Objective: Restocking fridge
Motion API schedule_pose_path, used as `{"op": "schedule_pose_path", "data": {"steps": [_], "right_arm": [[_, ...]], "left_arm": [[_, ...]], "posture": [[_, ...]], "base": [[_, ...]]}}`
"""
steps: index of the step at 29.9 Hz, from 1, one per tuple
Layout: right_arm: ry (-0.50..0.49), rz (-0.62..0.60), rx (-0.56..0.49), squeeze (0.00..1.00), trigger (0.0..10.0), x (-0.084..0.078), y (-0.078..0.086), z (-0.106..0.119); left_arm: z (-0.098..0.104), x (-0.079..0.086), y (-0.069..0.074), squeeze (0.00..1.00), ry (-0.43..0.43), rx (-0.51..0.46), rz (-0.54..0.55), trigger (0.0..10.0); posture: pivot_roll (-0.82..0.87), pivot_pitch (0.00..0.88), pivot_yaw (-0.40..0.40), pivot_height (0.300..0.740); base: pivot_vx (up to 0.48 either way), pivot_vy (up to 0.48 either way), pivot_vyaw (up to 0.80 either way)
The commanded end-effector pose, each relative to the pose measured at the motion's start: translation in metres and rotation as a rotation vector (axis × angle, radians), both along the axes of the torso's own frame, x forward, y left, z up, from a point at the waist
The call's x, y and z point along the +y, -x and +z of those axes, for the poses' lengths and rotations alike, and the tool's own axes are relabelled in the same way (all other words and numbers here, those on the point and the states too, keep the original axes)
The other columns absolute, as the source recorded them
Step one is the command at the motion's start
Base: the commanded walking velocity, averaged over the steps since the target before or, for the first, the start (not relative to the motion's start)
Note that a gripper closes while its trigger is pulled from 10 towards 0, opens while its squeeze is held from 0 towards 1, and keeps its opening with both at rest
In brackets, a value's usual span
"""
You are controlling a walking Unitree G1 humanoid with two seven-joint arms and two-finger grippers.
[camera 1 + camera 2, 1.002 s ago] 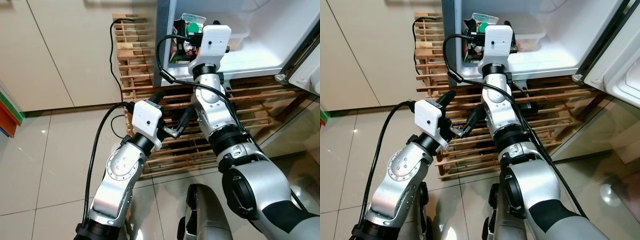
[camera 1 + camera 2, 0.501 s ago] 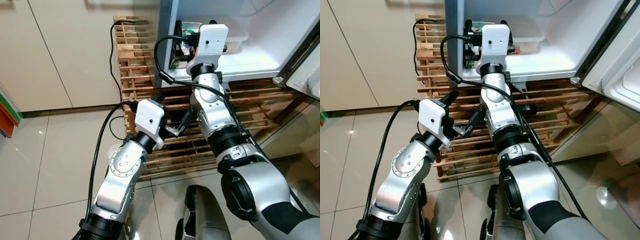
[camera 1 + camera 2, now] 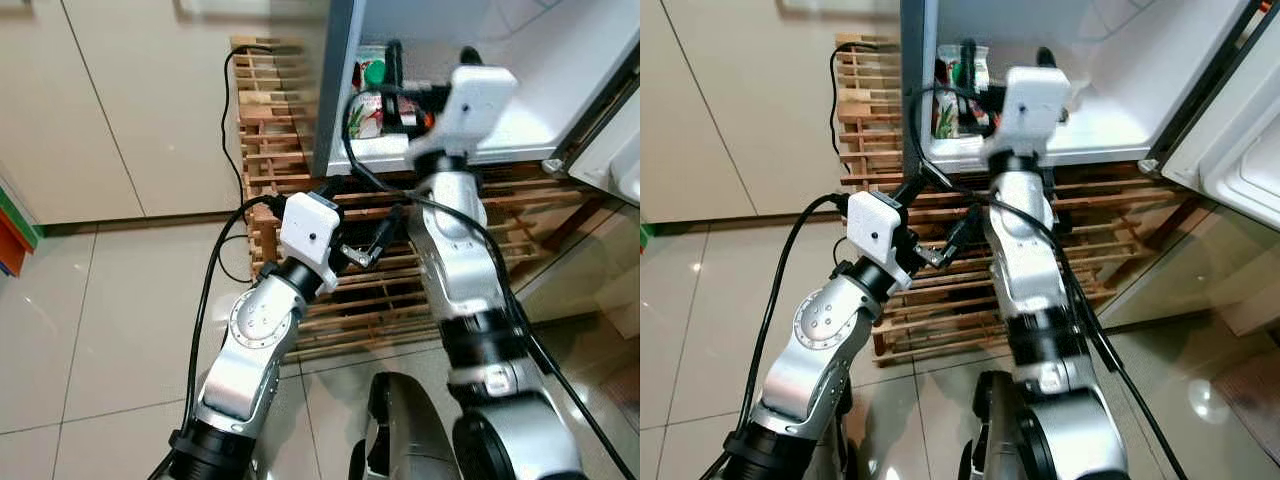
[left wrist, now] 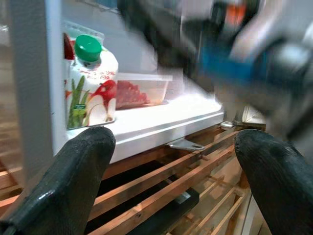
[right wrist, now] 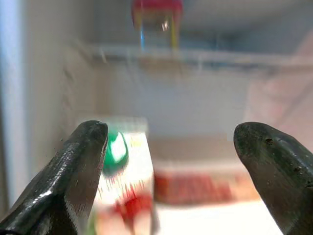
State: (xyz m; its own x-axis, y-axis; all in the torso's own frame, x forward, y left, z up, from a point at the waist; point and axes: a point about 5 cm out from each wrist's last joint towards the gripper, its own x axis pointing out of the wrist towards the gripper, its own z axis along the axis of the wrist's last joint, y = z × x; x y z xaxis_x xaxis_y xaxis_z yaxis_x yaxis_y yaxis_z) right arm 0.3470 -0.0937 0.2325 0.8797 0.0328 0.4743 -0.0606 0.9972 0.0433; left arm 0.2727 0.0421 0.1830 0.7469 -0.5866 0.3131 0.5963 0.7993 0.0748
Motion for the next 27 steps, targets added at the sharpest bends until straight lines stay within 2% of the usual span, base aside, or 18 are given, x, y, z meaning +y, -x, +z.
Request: {"op": "schedule_pose_path", "data": {"steps": [1,4,8,16,21,27], "right_arm": [[0.009,0.014,0.039,0.0,10.0,0.0,-0.002,-0.005],[0.034,0.029,0.09,0.0,10.0,0.002,-0.011,-0.01],[0.053,0.032,0.104,0.0,10.0,0.005,-0.014,-0.01],[0.096,0.074,0.105,0.0,10.0,0.028,-0.029,-0.004],[0.099,0.088,0.097,0.0,10.0,0.037,-0.033,0.002],[0.124,0.09,0.115,0.0,10.0,0.042,-0.037,-0.007]], "left_arm": [[0.003,-0.006,0.003,0.0,0.015,-0.013,-0.019,10.0],[0.004,-0.007,0.003,0.0,0.015,-0.017,-0.022,10.0],[0.005,-0.006,0.003,0.0,0.015,-0.019,-0.016,10.0],[0.006,0.0,0.004,0.0,0.014,-0.015,0.008,10.0],[0.005,0.002,0.005,0.0,0.009,-0.01,0.013,10.0],[0.005,0.002,0.005,0.0,0.009,-0.003,0.012,10.0]], "posture": [[0.06,0.102,-0.103,0.582],[0.07,0.108,-0.108,0.582],[0.08,0.116,-0.113,0.582],[0.11,0.131,-0.112,0.582],[0.11,0.134,-0.112,0.582],[0.11,0.136,-0.116,0.582]], "base": [[0.0,0.0,0.0],[0.0,0.0,0.0],[0.0,0.0,0.0],[0.0,0.0,0.0],[0.0,0.0,0.0],[0.0,0.0,0.0]]}}
